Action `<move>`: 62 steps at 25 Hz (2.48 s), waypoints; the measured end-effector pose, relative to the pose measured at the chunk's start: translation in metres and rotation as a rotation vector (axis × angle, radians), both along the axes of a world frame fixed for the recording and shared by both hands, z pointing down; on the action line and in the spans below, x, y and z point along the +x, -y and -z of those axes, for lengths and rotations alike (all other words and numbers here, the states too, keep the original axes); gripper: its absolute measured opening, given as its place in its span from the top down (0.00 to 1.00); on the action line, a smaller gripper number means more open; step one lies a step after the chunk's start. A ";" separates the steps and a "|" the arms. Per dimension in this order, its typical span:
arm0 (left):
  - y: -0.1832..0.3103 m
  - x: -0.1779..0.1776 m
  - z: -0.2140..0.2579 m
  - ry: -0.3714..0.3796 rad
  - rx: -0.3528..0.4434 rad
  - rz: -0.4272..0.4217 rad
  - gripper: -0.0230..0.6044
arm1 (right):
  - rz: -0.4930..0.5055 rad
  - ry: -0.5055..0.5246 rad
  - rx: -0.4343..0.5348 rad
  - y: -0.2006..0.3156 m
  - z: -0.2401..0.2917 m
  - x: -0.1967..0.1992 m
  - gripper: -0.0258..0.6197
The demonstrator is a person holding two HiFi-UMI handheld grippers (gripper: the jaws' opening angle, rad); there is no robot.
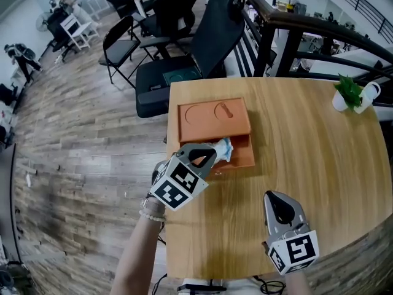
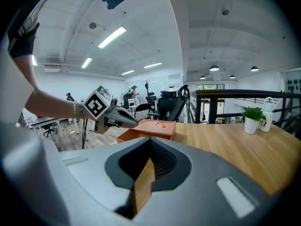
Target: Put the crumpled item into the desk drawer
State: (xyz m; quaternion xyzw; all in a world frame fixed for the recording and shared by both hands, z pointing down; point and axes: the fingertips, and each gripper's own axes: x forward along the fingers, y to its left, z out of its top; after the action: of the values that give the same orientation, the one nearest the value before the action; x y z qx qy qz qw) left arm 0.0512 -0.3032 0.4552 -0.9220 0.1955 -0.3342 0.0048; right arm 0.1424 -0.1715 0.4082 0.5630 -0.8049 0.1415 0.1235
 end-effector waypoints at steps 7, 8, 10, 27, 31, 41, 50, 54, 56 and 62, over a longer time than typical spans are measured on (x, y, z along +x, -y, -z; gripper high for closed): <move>-0.024 -0.026 0.049 -0.138 0.057 0.119 0.97 | 0.024 -0.003 0.047 -0.006 0.024 -0.013 0.95; -0.029 -0.030 0.056 -0.145 0.071 0.129 0.97 | 0.028 -0.004 0.055 -0.007 0.029 -0.016 0.95; -0.038 -0.037 0.069 -0.161 0.093 0.145 0.97 | 0.035 -0.004 0.069 -0.009 0.037 -0.020 0.95; -0.120 -0.072 0.171 -0.328 0.253 0.265 0.97 | 0.085 0.009 0.188 -0.040 0.109 -0.041 0.95; -0.135 -0.082 0.188 -0.348 0.272 0.311 0.97 | 0.106 0.020 0.210 -0.052 0.127 -0.048 0.95; -0.177 -0.094 0.220 -0.354 0.319 0.312 0.97 | 0.162 0.009 0.250 -0.074 0.149 -0.063 0.95; -0.202 -0.092 0.216 -0.360 0.302 0.303 0.97 | 0.187 -0.026 0.260 -0.083 0.151 -0.068 0.95; -0.205 -0.092 0.214 -0.361 0.293 0.294 0.97 | 0.196 -0.036 0.265 -0.085 0.151 -0.072 0.95; -0.206 -0.090 0.212 -0.357 0.290 0.285 0.97 | 0.201 -0.045 0.267 -0.086 0.151 -0.073 0.95; -0.205 -0.088 0.209 -0.346 0.281 0.278 0.97 | 0.205 -0.062 0.269 -0.085 0.151 -0.075 0.95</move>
State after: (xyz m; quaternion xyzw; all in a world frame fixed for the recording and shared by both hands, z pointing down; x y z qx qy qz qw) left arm -0.0366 -0.0977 0.2467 -0.9200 0.3627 -0.1384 0.0535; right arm 0.0677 -0.0864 0.2576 0.4934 -0.8656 0.0016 0.0858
